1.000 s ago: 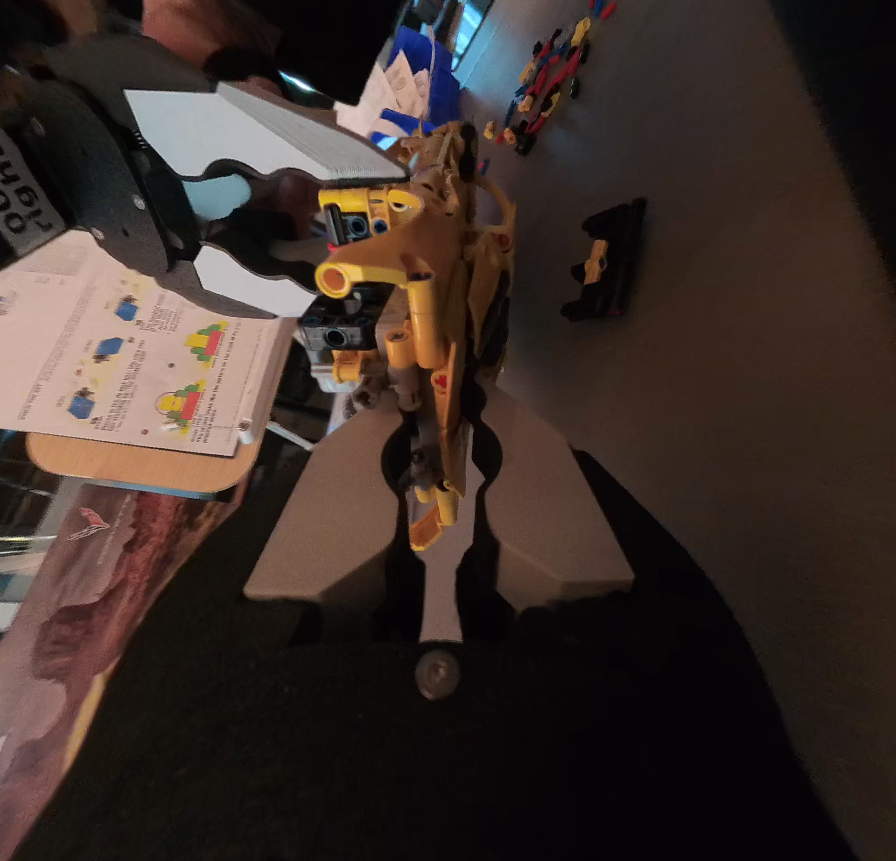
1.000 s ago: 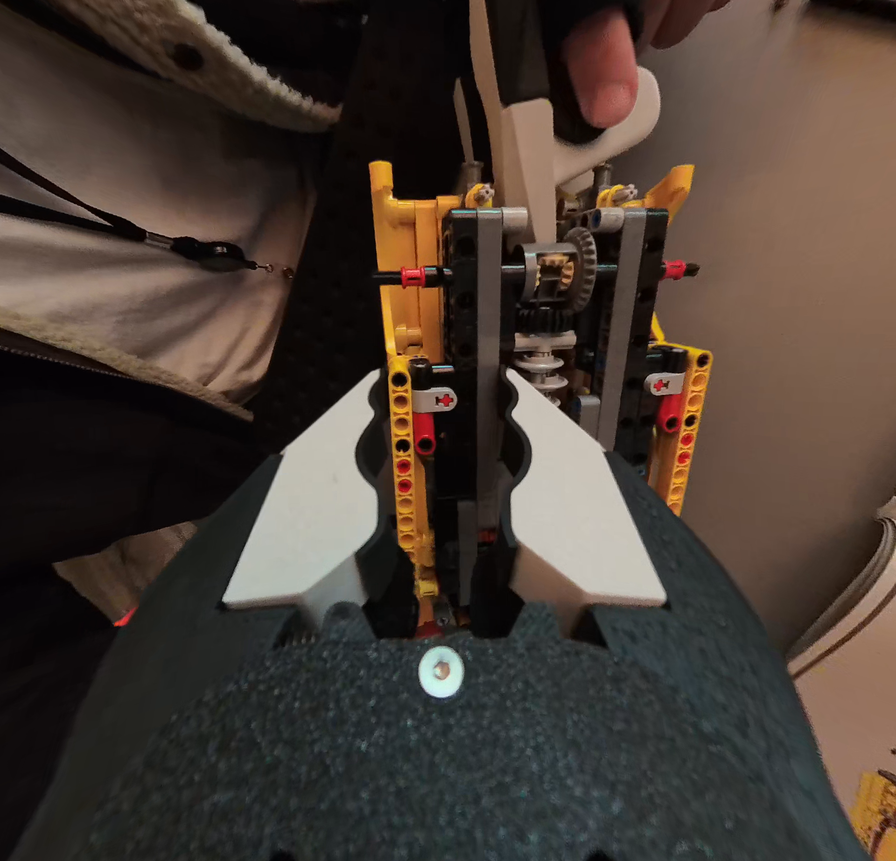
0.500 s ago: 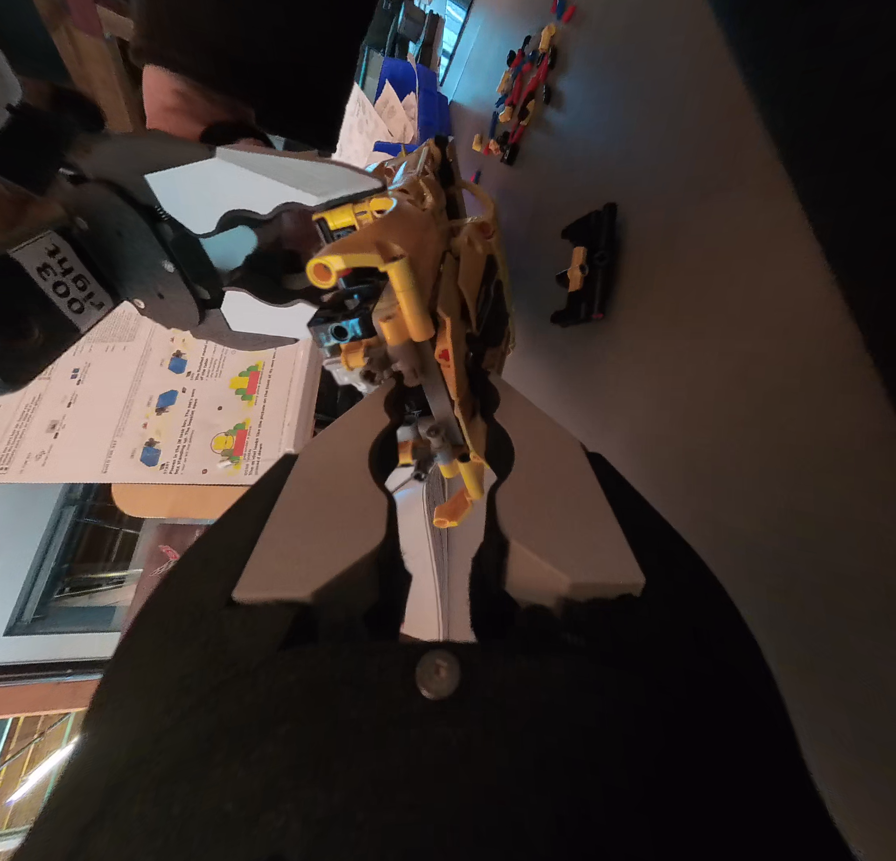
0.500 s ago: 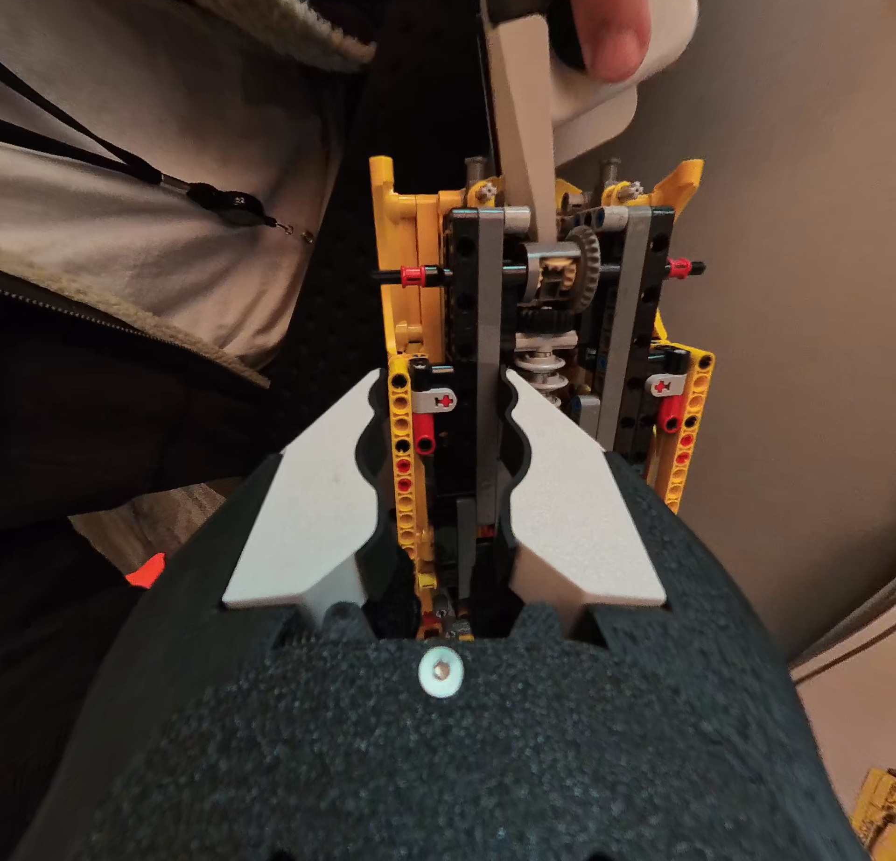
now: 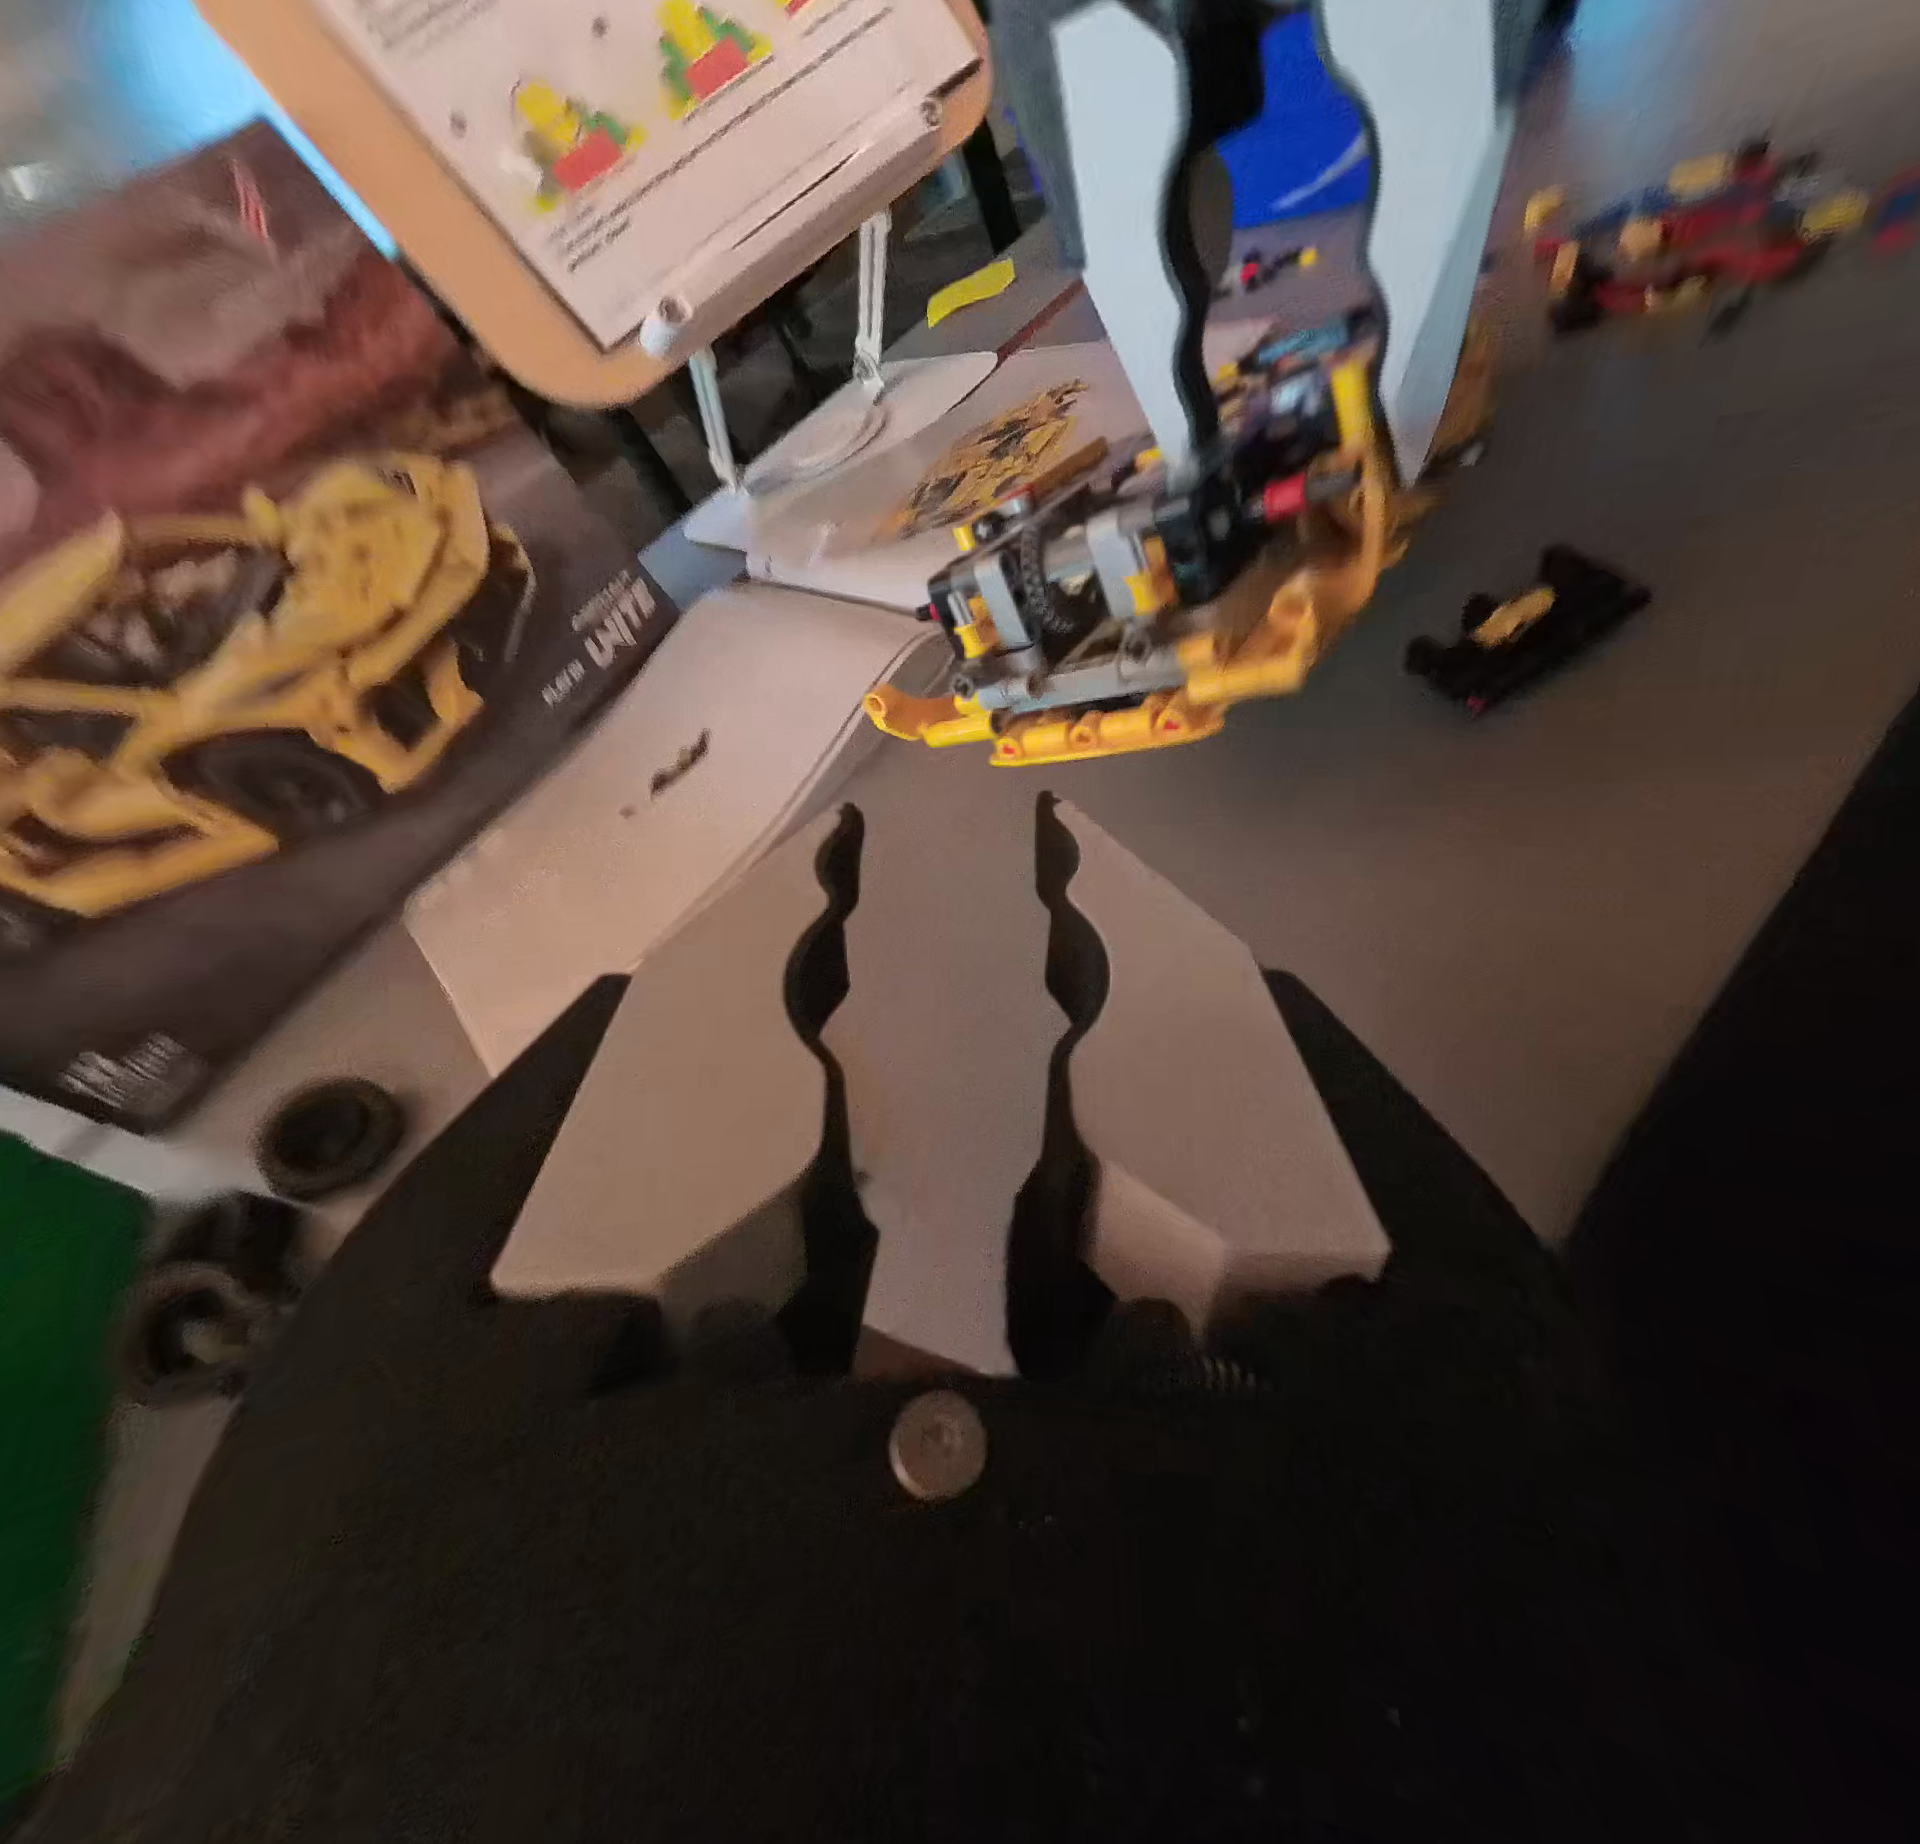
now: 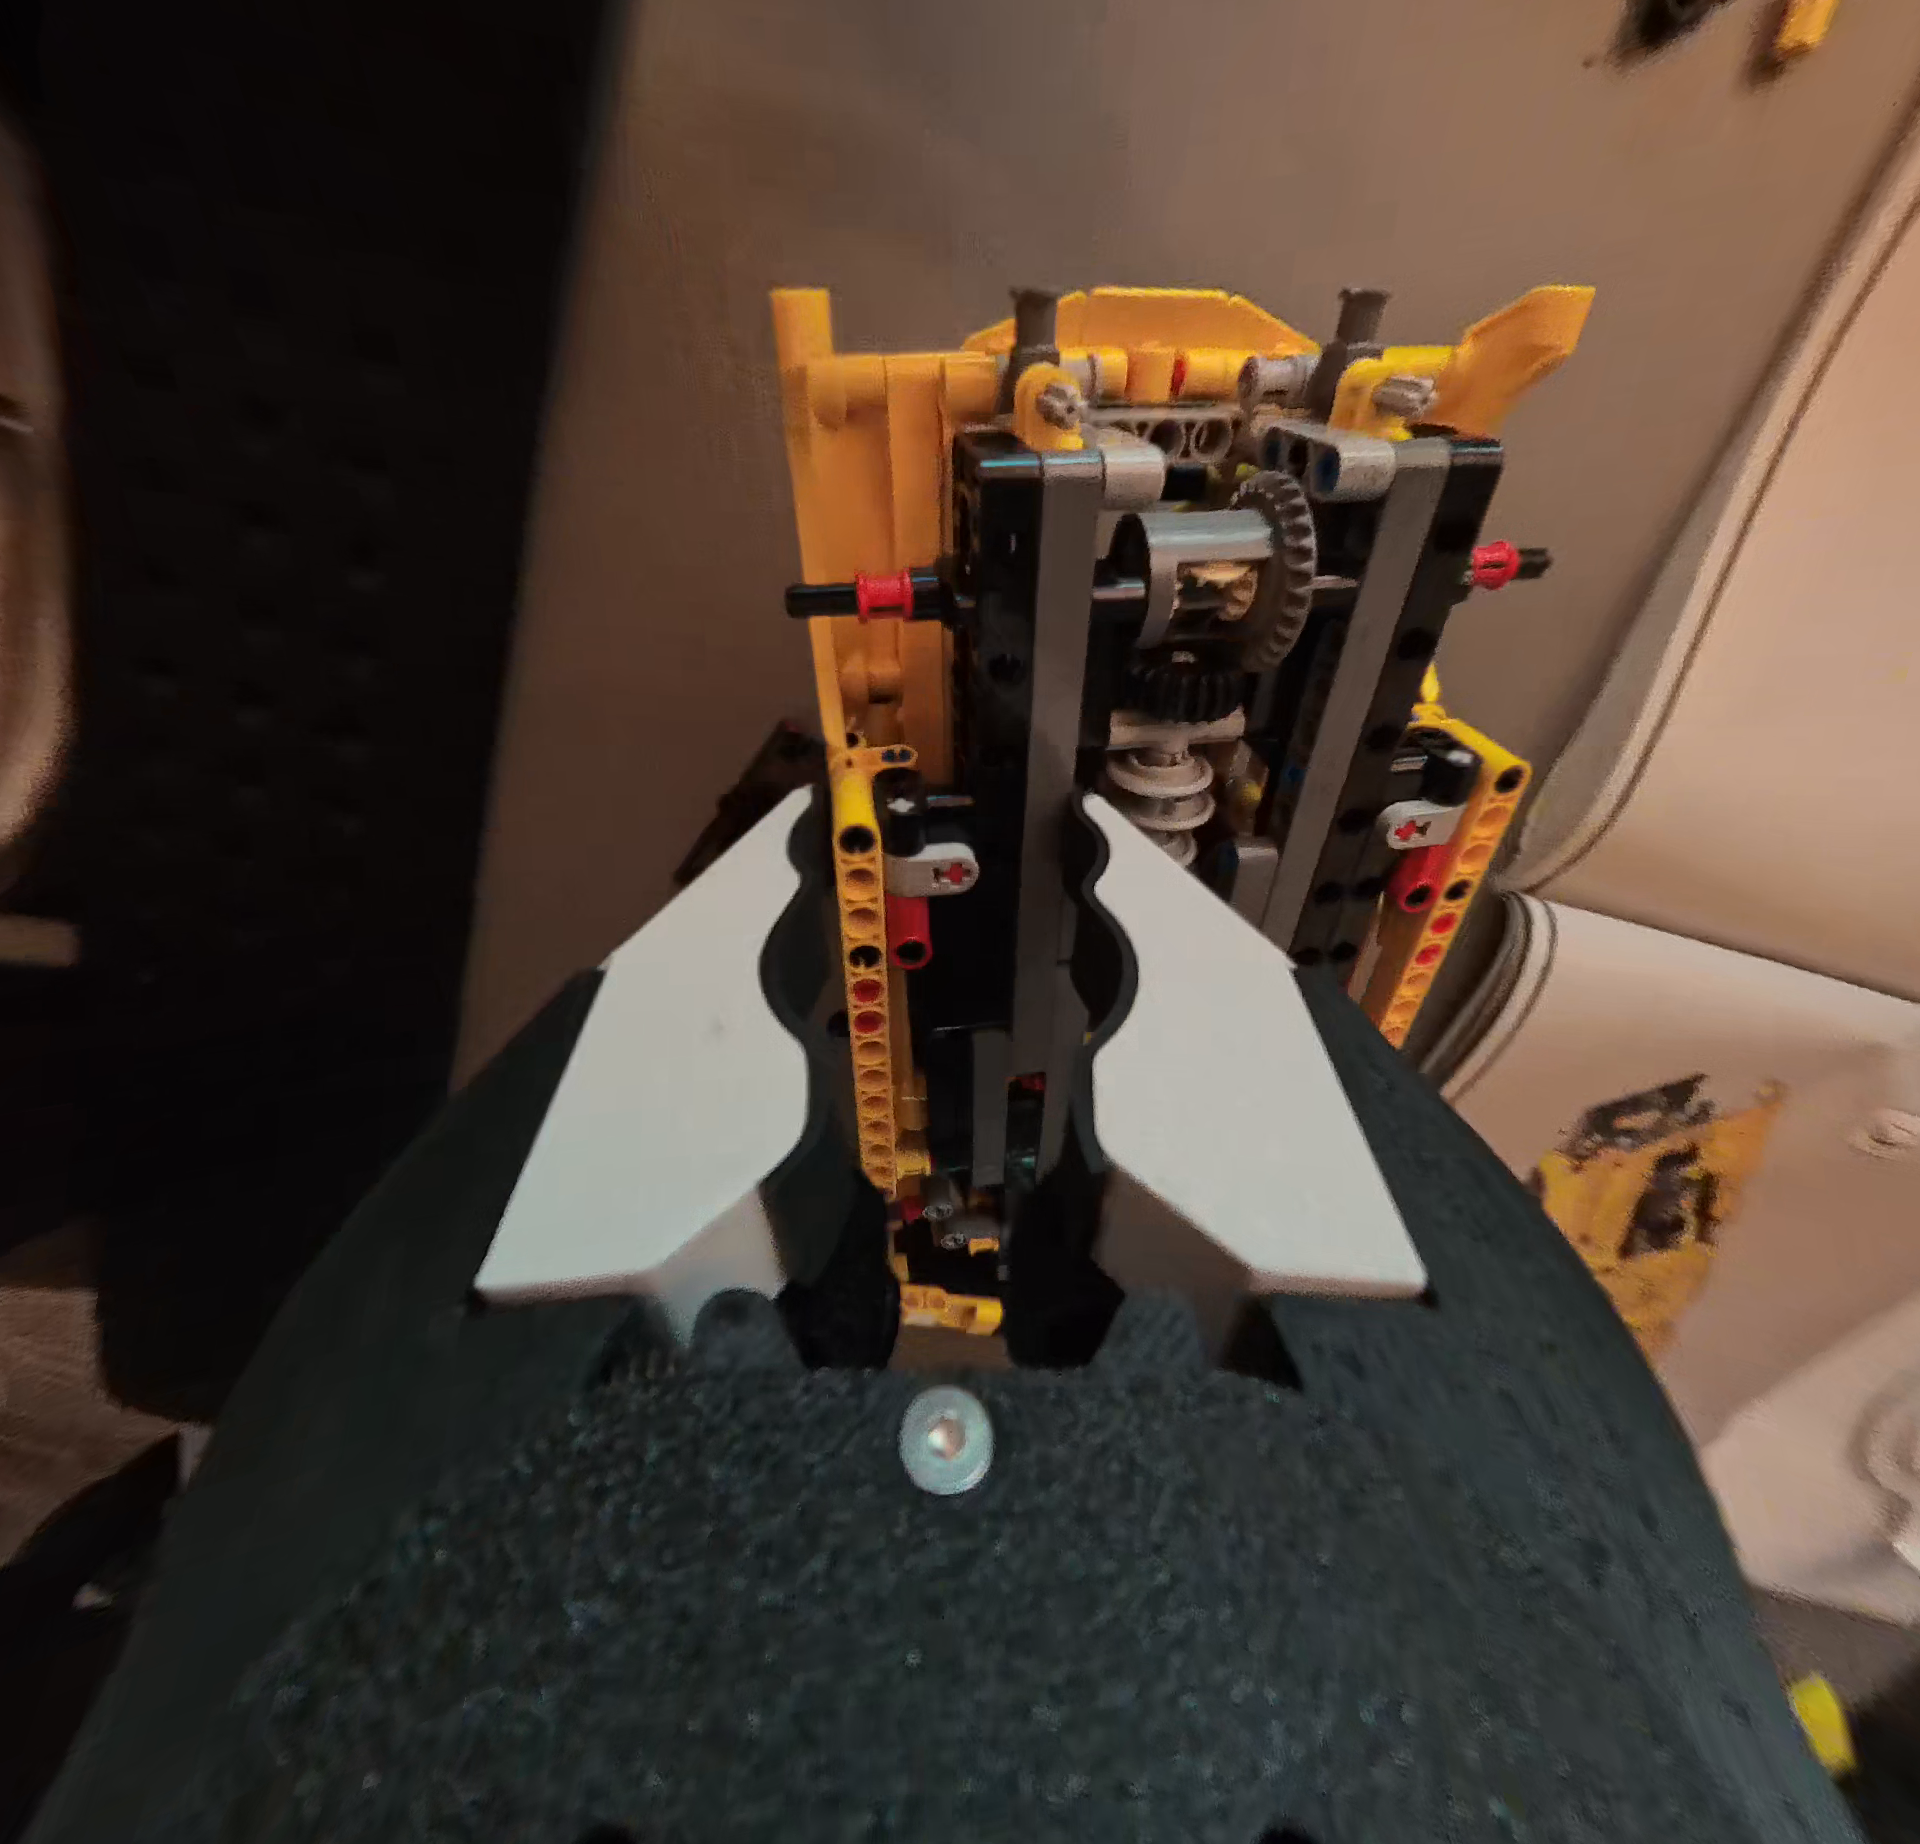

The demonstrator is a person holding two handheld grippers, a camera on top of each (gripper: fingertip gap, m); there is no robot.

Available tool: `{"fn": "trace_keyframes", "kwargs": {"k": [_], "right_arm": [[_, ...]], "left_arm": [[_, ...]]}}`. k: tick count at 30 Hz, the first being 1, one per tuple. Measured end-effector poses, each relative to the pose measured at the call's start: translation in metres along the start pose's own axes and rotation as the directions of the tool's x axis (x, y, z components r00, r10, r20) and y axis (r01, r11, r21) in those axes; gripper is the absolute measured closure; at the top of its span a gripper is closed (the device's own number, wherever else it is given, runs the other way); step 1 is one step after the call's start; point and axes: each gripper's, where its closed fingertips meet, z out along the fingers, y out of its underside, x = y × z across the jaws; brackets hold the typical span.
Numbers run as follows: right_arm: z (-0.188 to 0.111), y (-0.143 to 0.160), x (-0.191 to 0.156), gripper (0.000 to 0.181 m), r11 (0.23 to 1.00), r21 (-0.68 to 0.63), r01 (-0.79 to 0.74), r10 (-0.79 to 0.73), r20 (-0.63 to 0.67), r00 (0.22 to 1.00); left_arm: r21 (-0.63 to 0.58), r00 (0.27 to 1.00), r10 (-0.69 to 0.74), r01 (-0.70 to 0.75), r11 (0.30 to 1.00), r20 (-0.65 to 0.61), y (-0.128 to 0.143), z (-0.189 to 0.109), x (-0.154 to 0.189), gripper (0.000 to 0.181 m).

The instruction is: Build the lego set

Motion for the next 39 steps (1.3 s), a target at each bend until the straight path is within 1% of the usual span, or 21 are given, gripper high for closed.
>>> {"fn": "trace_keyframes", "kwargs": {"k": [2,3,5,8,11,14,19,24,29,32,34,36,38,39], "right_arm": [[0.009,0.001,0.004,0.138,0.999,-0.048,0.007,-0.009,-0.048,0.999],[0.013,0.001,0.004,0.138,0.998,-0.061,0.006,-0.01,-0.059,0.998],[0.017,0.0,0.004,0.138,0.998,-0.067,0.006,-0.011,-0.074,0.997],[0.018,-0.002,0.005,0.138,0.998,-0.055,-0.01,0.005,-0.084,0.996],[0.021,-0.004,0.004,0.138,0.999,-0.047,-0.01,0.006,-0.085,0.996],[0.023,-0.004,0.004,0.138,0.998,-0.058,-0.006,0.001,-0.1,0.995],[0.029,-0.007,0.003,0.138,0.992,-0.129,-0.005,-0.01,-0.115,0.993],[0.033,-0.006,0.0,0.138,0.986,-0.166,0.027,-0.047,-0.121,0.991],[0.034,-0.008,0.0,0.138,0.983,-0.184,0.021,-0.045,-0.128,0.991],[0.035,-0.009,0.0,0.138,0.987,-0.157,0.014,-0.035,-0.131,0.991],[0.035,-0.01,0.0,0.138,0.992,-0.127,-0.009,-0.01,-0.146,0.989],[0.034,-0.011,0.001,0.138,0.996,-0.088,-0.028,0.014,-0.162,0.987],[0.032,-0.016,0.002,0.137,0.999,-0.013,-0.035,0.032,-0.179,0.983],[0.031,-0.018,0.001,0.136,0.999,0.026,-0.042,0.046,-0.183,0.982]], "left_arm": [[0.056,0.989,-0.144,0.145,0.988,-0.017,-0.011,-0.008,0.0,0.148],[0.091,0.976,-0.217,0.219,0.971,-0.027,-0.016,-0.012,-0.001,0.148],[0.126,0.93,-0.361,0.367,0.922,-0.073,-0.019,-0.017,-0.002,0.148],[0.124,0.838,-0.515,0.539,0.833,-0.18,-0.015,-0.018,-0.001,0.148],[0.089,0.772,-0.593,0.623,0.777,-0.229,-0.004,-0.014,-0.003,0.148],[0.063,0.729,-0.63,0.666,0.744,-0.266,-0.001,-0.012,-0.004,0.148],[0.076,0.696,-0.668,0.705,0.705,-0.264,0.001,-0.013,-0.011,0.148],[0.093,0.704,-0.66,0.699,0.709,-0.26,-0.001,-0.014,-0.011,0.148],[0.042,0.713,-0.652,0.682,0.73,-0.258,-0.002,-0.007,0.0,0.148],[0.067,0.695,-0.679,0.709,0.702,-0.236,-0.001,-0.004,-0.007,0.148],[0.076,0.662,-0.713,0.743,0.665,-0.233,0.001,-0.003,-0.014,0.148],[0.099,0.63,-0.731,0.771,0.629,-0.262,-0.001,-0.003,-0.02,0.148],[0.132,0.626,-0.726,0.775,0.618,-0.285,-0.006,-0.006,-0.026,0.148],[0.146,0.638,-0.717,0.767,0.625,-0.28,-0.007,-0.007,-0.029,0.148]]}}
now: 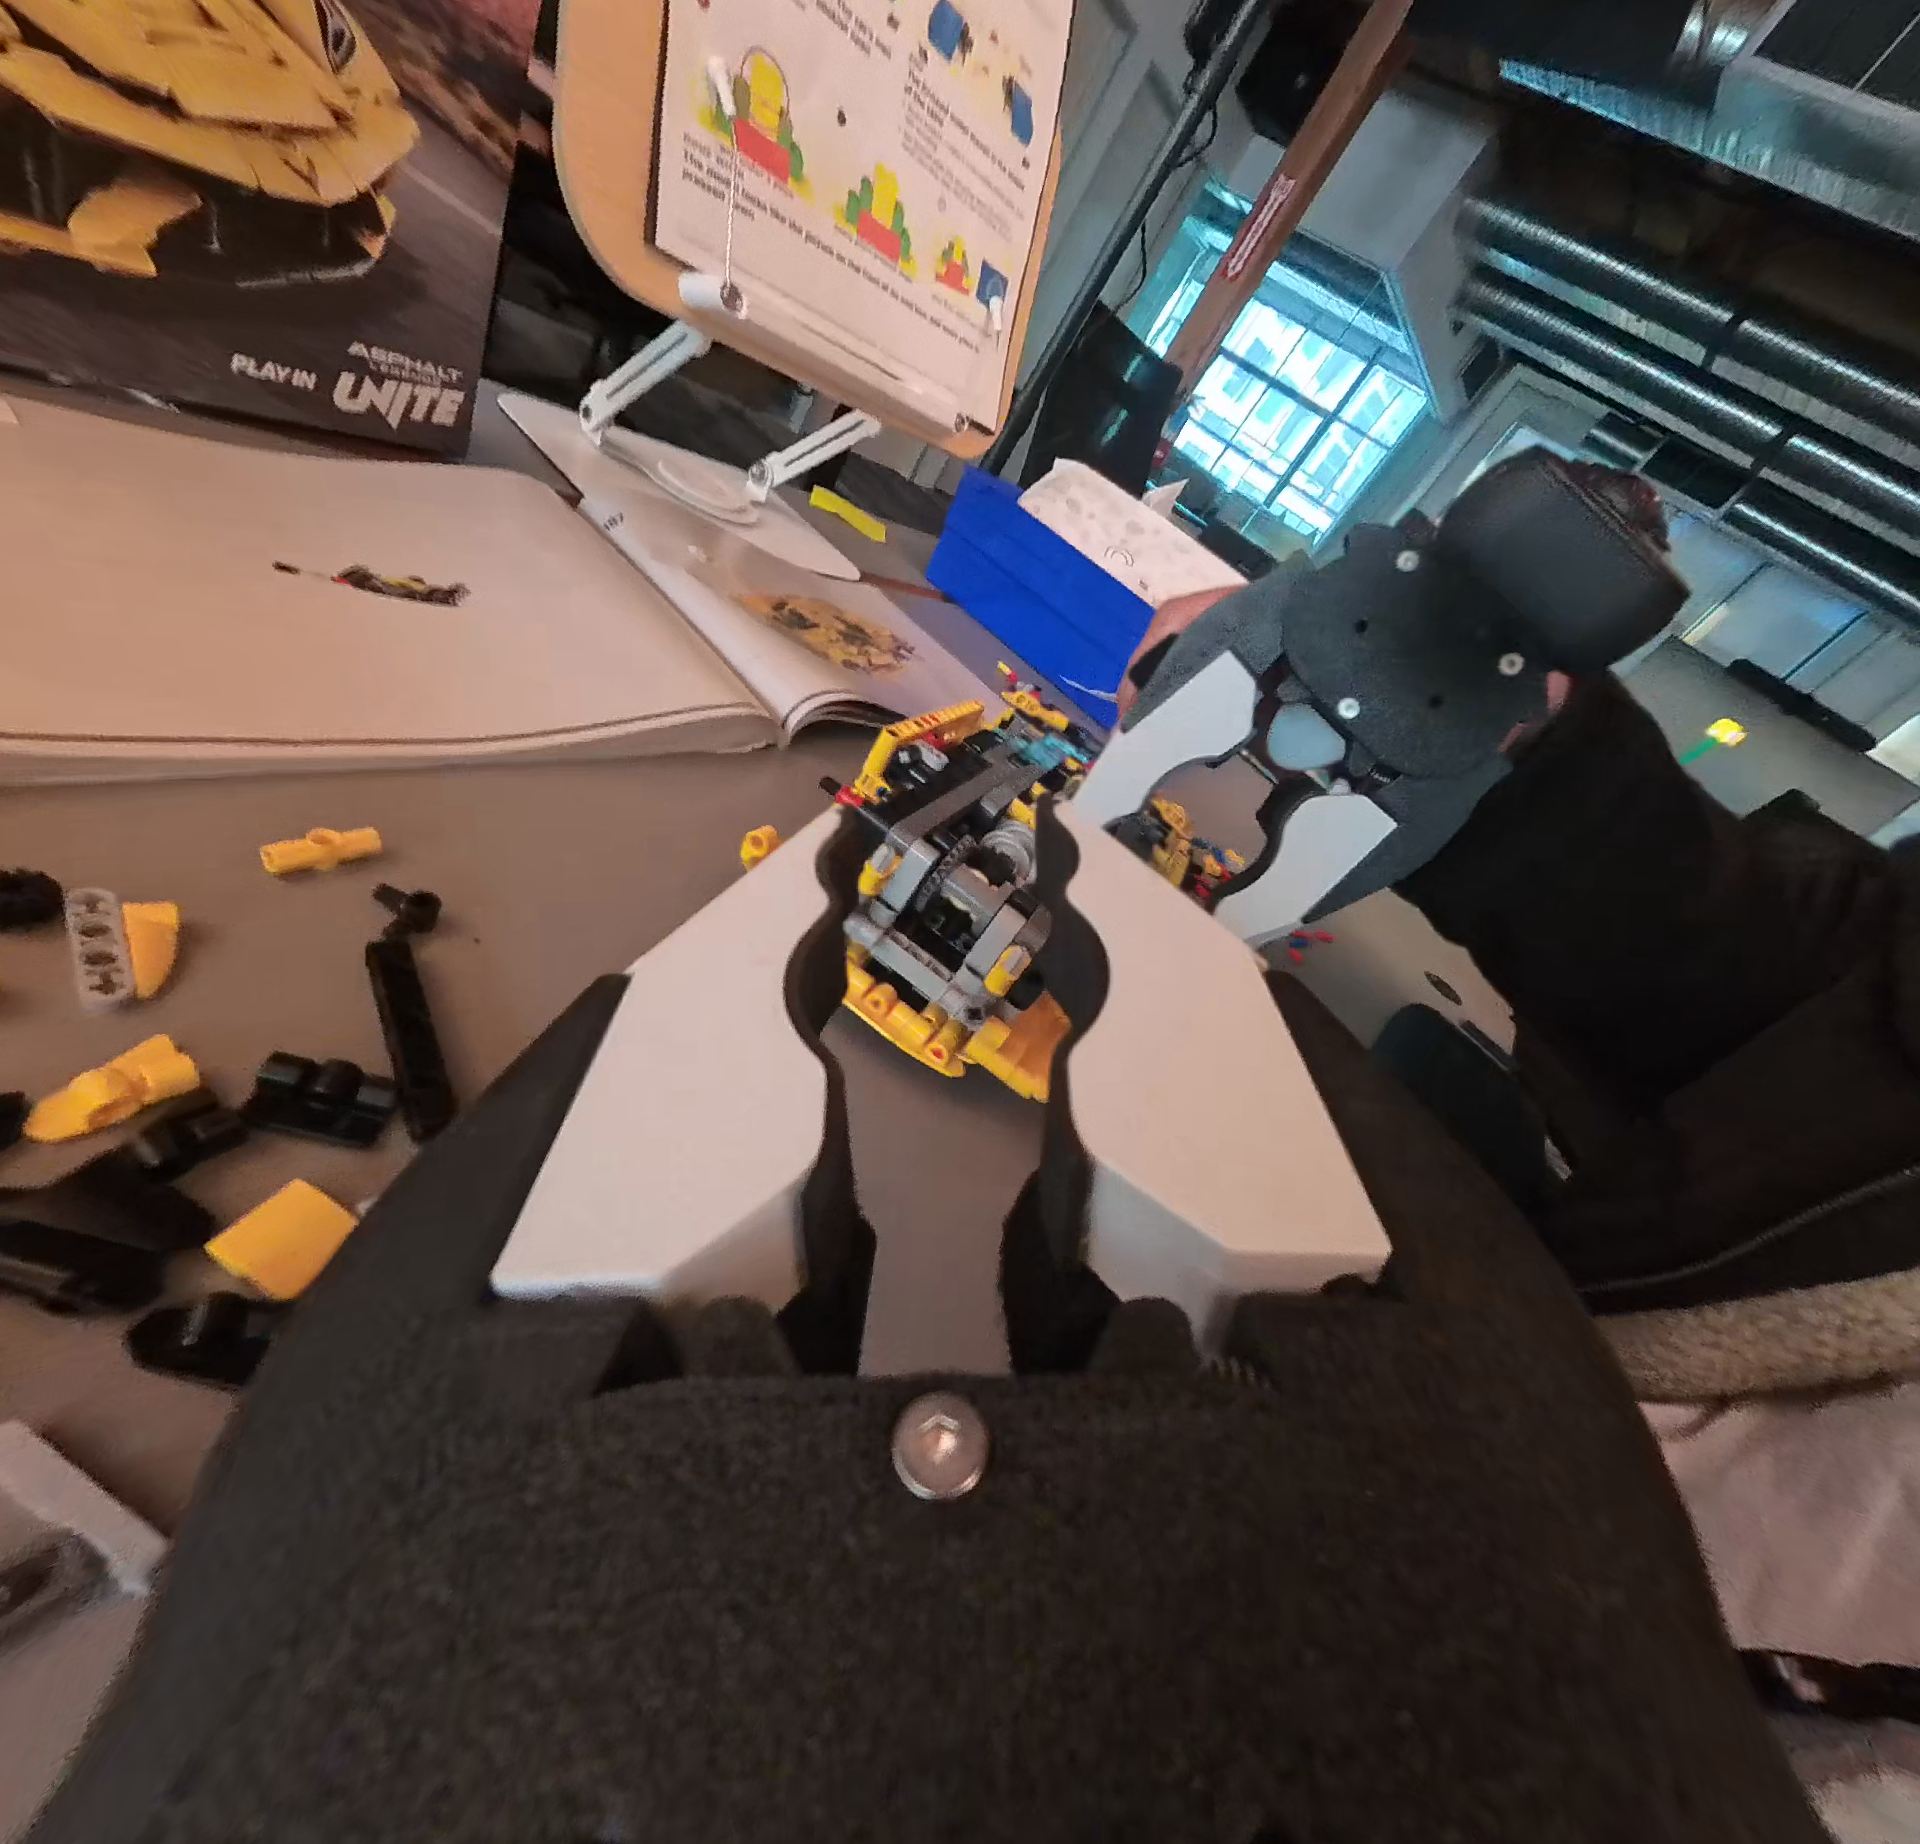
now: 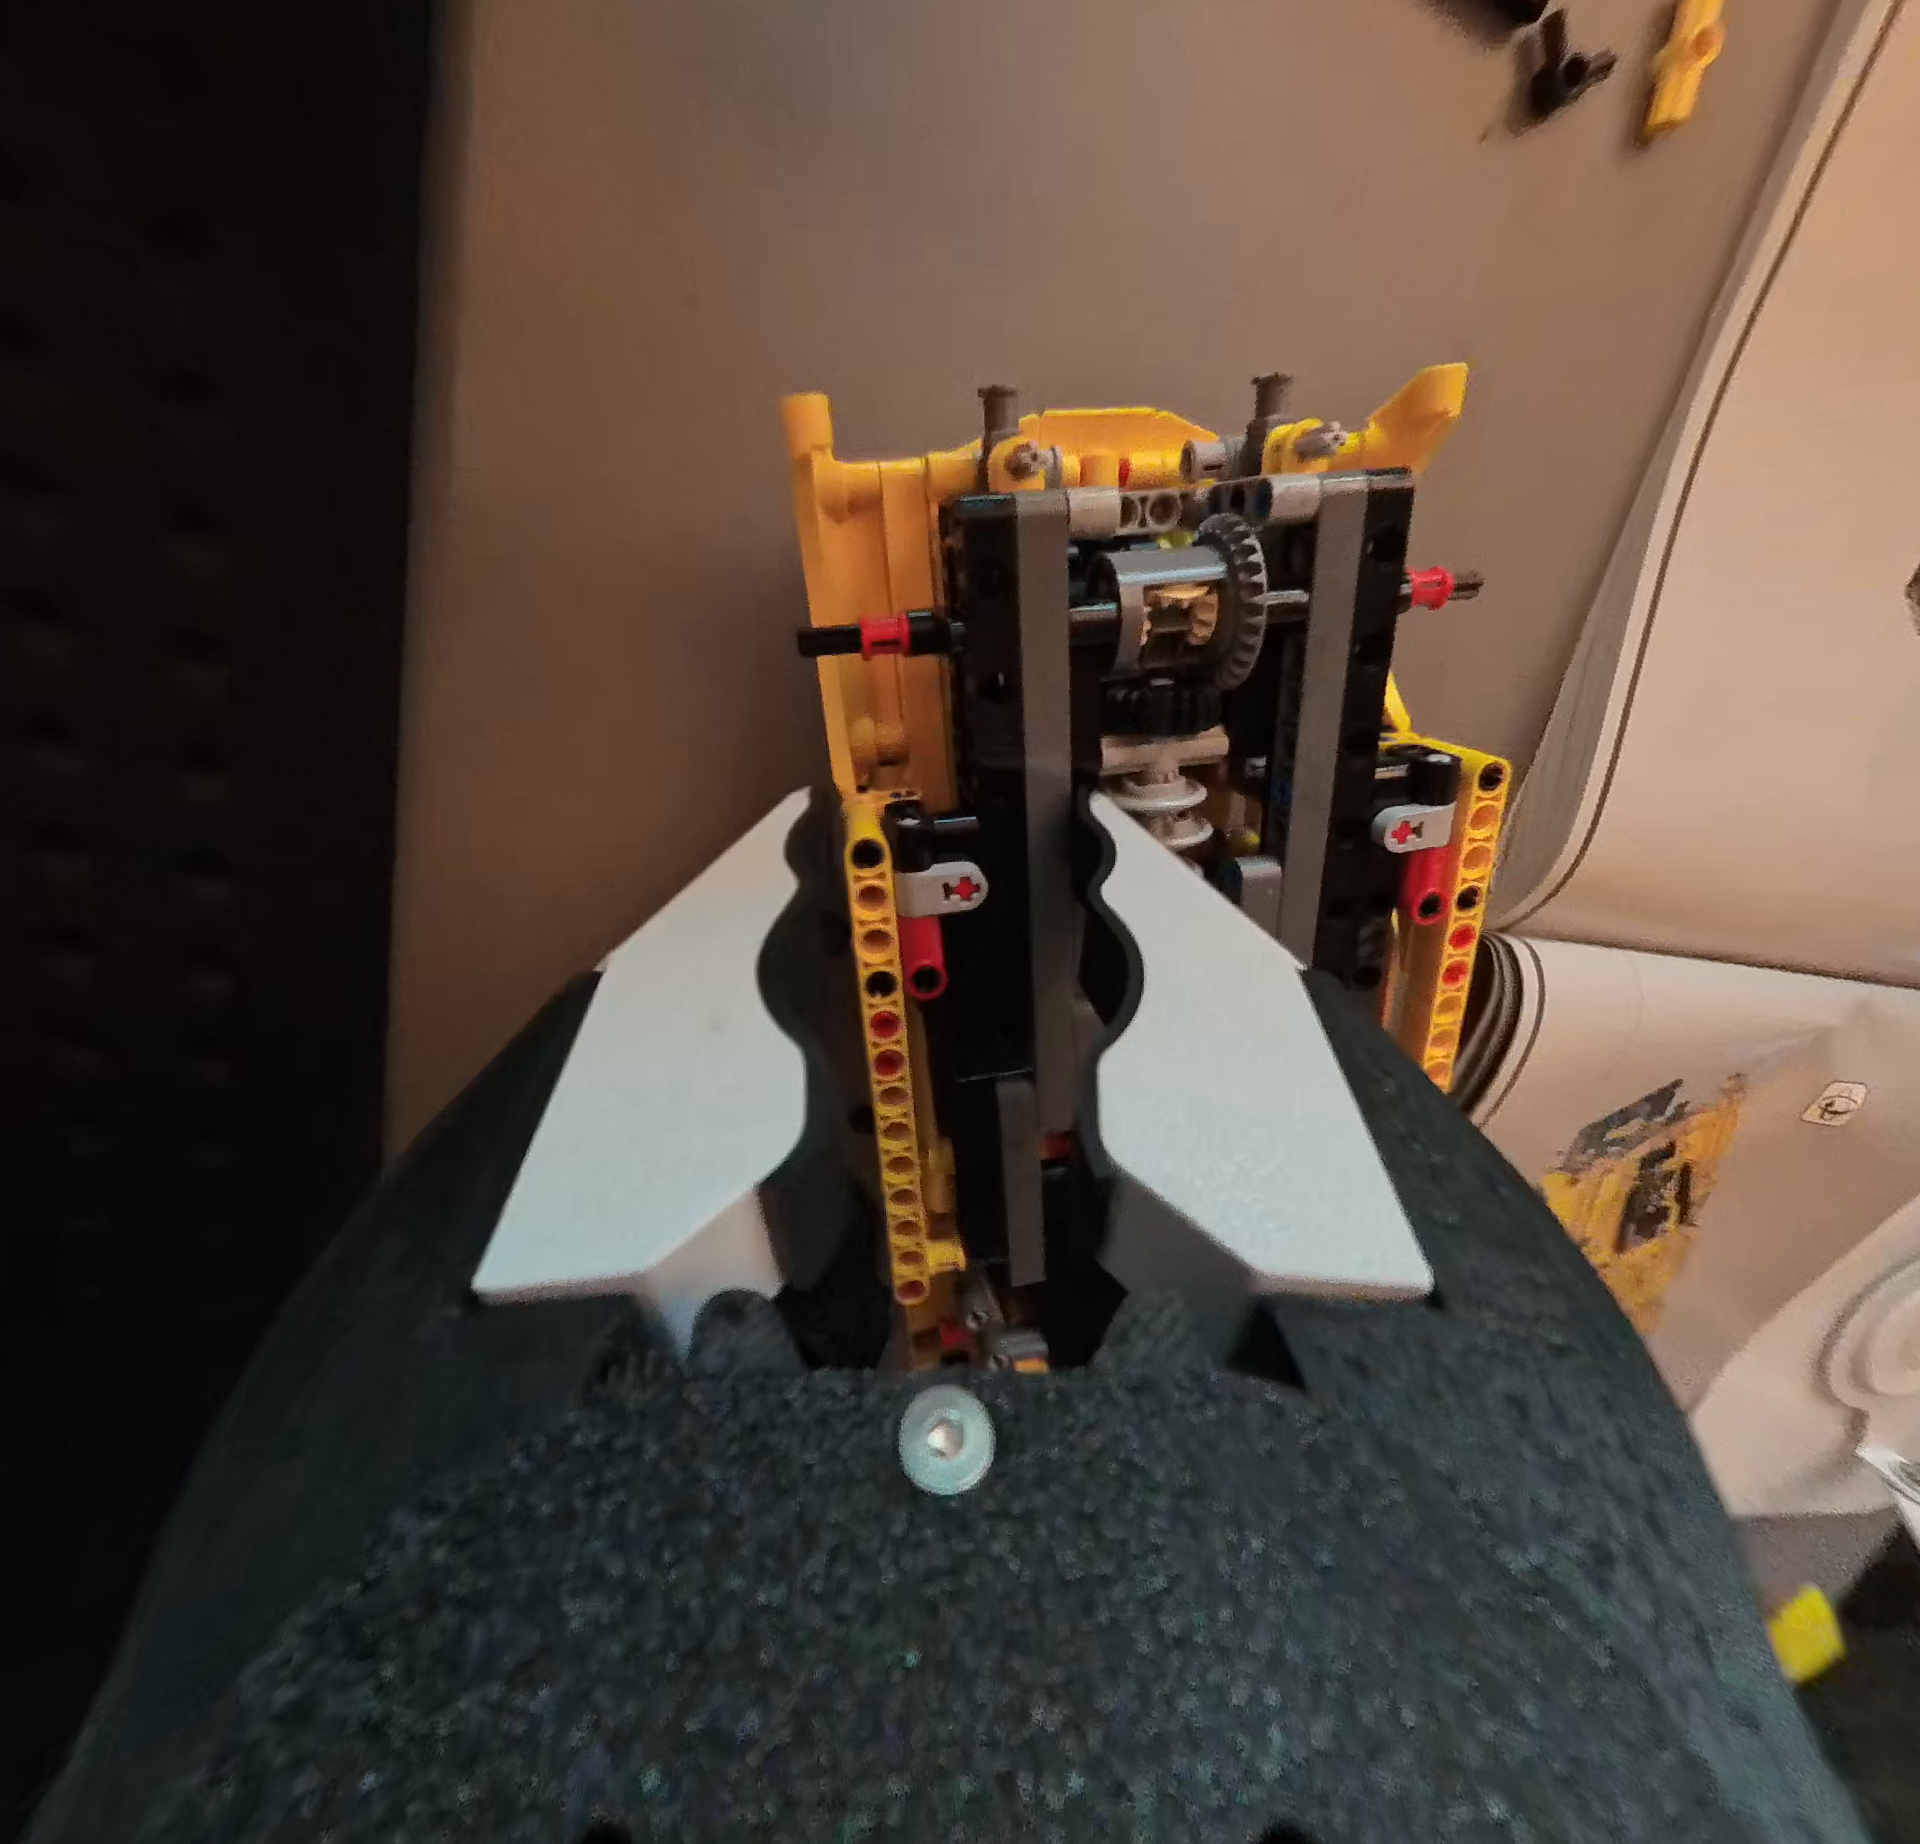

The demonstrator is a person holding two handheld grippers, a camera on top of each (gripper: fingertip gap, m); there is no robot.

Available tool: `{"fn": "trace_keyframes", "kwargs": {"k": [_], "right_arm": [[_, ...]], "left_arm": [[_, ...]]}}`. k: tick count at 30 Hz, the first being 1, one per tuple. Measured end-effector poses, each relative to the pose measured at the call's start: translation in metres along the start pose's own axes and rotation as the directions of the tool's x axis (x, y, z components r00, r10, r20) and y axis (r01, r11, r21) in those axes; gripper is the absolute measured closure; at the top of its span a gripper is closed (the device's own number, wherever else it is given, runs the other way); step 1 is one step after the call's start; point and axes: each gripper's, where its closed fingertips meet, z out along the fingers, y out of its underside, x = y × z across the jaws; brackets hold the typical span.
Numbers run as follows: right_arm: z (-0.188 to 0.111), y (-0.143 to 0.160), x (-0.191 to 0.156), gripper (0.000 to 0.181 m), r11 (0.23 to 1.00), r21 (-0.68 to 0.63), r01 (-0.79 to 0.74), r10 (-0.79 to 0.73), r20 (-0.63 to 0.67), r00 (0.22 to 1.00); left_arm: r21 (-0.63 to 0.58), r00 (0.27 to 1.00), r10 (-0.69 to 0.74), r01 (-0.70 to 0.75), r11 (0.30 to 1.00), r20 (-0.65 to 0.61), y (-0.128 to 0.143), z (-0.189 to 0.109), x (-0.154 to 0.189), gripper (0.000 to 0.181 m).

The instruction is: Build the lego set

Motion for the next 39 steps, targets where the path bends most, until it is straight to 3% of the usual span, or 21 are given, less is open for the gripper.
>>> {"fn": "trace_keyframes", "kwargs": {"k": [5,8,13,16,20,24,28,33,39], "right_arm": [[-0.013,-0.014,-0.001,0.13,0.968,0.221,-0.116,0.123,-0.016,0.992],[-0.035,-0.015,0.004,0.13,0.899,0.384,-0.21,0.244,-0.041,0.969],[-0.073,0.013,0.003,0.134,0.639,0.678,-0.365,0.502,-0.007,0.865],[-0.068,0.044,-0.005,0.14,0.48,0.77,-0.42,0.63,0.03,0.776],[-0.057,0.073,-0.011,0.14,0.365,0.838,-0.405,0.722,0.02,0.691],[-0.054,0.075,-0.007,0.136,0.444,0.809,-0.384,0.708,-0.054,0.704],[-0.045,0.075,-0.013,0.139,0.47,0.789,-0.397,0.711,-0.071,0.699],[-0.049,0.074,-0.014,0.141,0.377,0.81,-0.45,0.72,0.049,0.692],[-0.043,0.074,-0.014,0.142,0.424,0.794,-0.436,0.713,0.003,0.701]], "left_arm": [[0.051,0.986,0.165,-0.166,0.985,0.03,-0.019,-0.005,0.001,0.148],[0.068,0.968,0.248,-0.25,0.966,0.041,-0.021,-0.004,0.002,0.148],[0.065,0.975,0.219,-0.221,0.973,0.037,-0.011,0.005,-0.003,0.148],[0.072,0.979,0.188,-0.193,0.978,0.075,-0.009,0.013,-0.012,0.148],[0.113,0.992,0.108,-0.114,0.987,0.059,-0.008,0.026,-0.014,0.15],[0.042,0.978,0.207,-0.207,0.977,0.006,0.004,0.034,-0.007,0.15],[0.054,0.963,0.267,-0.265,0.963,-0.033,0.006,0.035,0.004,0.15],[0.015,0.956,0.294,-0.294,0.956,-0.022,0.01,0.039,0.0,0.149],[0.01,0.978,0.206,-0.206,0.979,-0.024,0.008,0.038,-0.007,0.149]]}}
